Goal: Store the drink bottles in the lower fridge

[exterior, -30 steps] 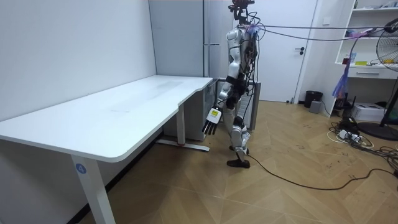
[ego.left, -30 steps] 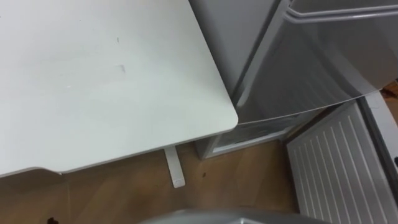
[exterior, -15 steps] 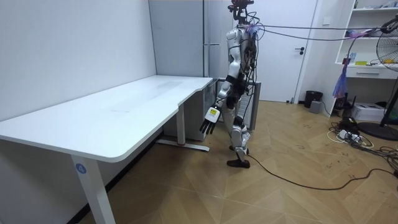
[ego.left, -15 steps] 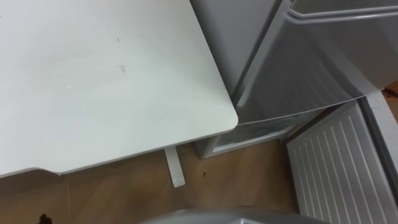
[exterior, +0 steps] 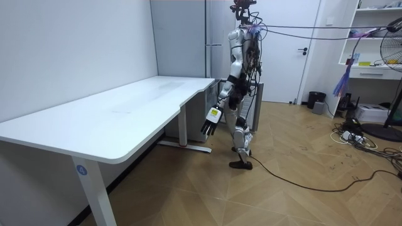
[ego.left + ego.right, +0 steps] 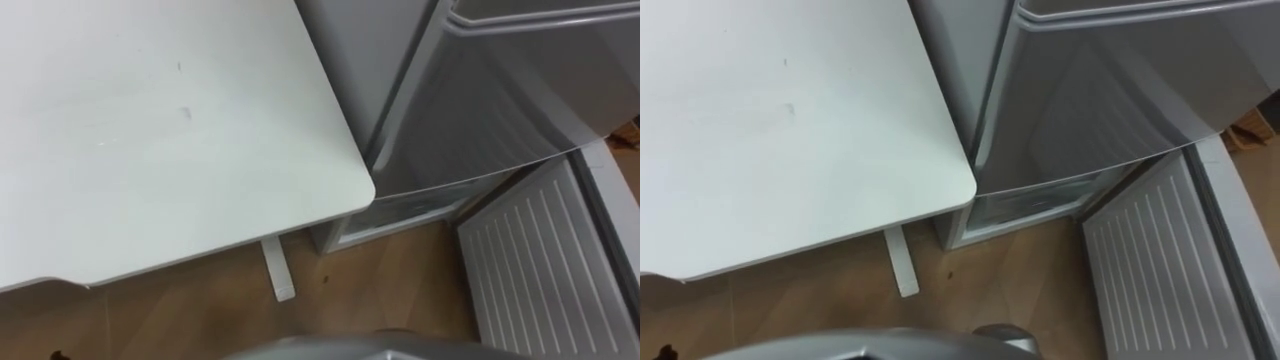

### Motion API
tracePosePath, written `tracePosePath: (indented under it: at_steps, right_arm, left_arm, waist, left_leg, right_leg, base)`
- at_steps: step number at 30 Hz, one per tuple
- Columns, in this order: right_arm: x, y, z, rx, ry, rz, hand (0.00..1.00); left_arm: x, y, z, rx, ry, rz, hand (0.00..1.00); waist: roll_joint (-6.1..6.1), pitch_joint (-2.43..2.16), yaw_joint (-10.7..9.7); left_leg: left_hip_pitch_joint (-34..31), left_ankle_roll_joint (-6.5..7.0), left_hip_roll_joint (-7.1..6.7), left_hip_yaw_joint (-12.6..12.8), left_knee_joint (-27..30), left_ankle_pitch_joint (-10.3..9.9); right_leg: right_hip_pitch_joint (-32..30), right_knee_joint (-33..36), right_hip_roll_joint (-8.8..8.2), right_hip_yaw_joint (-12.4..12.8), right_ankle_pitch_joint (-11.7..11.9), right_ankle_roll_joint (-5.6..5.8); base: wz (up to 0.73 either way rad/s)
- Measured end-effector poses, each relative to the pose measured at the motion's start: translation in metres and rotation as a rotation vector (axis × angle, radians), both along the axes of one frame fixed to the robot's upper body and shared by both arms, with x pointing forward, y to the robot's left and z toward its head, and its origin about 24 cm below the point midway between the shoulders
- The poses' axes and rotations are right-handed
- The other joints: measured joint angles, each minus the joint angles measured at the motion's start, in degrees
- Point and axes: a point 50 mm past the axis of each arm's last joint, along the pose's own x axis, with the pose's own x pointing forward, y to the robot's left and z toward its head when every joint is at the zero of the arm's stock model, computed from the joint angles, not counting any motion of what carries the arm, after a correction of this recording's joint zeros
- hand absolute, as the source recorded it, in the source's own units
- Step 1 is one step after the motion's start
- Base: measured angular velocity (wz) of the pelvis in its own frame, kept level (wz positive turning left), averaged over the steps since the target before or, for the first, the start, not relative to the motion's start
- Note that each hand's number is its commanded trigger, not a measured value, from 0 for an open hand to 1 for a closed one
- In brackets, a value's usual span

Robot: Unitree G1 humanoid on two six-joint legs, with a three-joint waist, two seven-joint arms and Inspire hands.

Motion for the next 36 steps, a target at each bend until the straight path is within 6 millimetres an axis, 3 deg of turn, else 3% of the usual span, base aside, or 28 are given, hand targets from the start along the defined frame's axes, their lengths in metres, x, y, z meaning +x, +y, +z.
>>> tracePosePath:
  at_steps: [9, 22, 30, 36]
  right_arm:
    - [-0.002, 0.002, -0.002, 0.023, 0.005, -0.008, 0.0]
    - [-0.002, 0.004, -0.005, 0.038, -0.025, -0.033, 0.0]
    - [0.0, 0.007, -0.008, 0.043, -0.016, -0.001, 0.0]
    - [-0.011, 0.02, -0.02, 0.076, -0.056, 0.018, 0.0]
  left_arm:
    - [-0.002, -0.001, -0.001, -0.013, 0.041, -0.01, 0.0]
    - [0.006, 0.0, -0.001, -0.025, 0.024, -0.026, 0.0]
    - [0.015, -0.005, -0.004, -0.064, 0.04, -0.106, 0.0]
    - [0.02, -0.007, -0.004, -0.081, 0.05, -0.159, 0.0]
  waist:
    - [3.22, -0.16, -0.2]
    - [3.29, -0.08, -0.1]
    - [3.8, 0.27, -0.1]
    - [3.13, -0.01, -0.1]
  left_leg:
    - [-0.7, -0.12, 0.09, -0.2, -0.1, 0.1]
    - [-1.2, -0.32, 0.22, 0.0, 0.1, 0.2]
    - [-1.4, -0.37, 0.28, 0.0, -0.1, 0.3]
    - [-2.3, -0.47, 0.44, -0.1, 0.1, 0.3]
  right_leg:
    - [-0.1, -0.8, 0.04, -0.3, 0.4, -0.2]
    - [-0.8, -0.8, 0.18, -0.3, 0.5, -0.34]
    - [-1.0, -0.9, 0.22, -0.8, 0.5, -0.36]
    - [-1.9, -0.9, 0.29, -0.9, 0.5, -0.46]
  base:
    - [0.0]
    - [0.0]
    - [0.0]
    - [0.0]
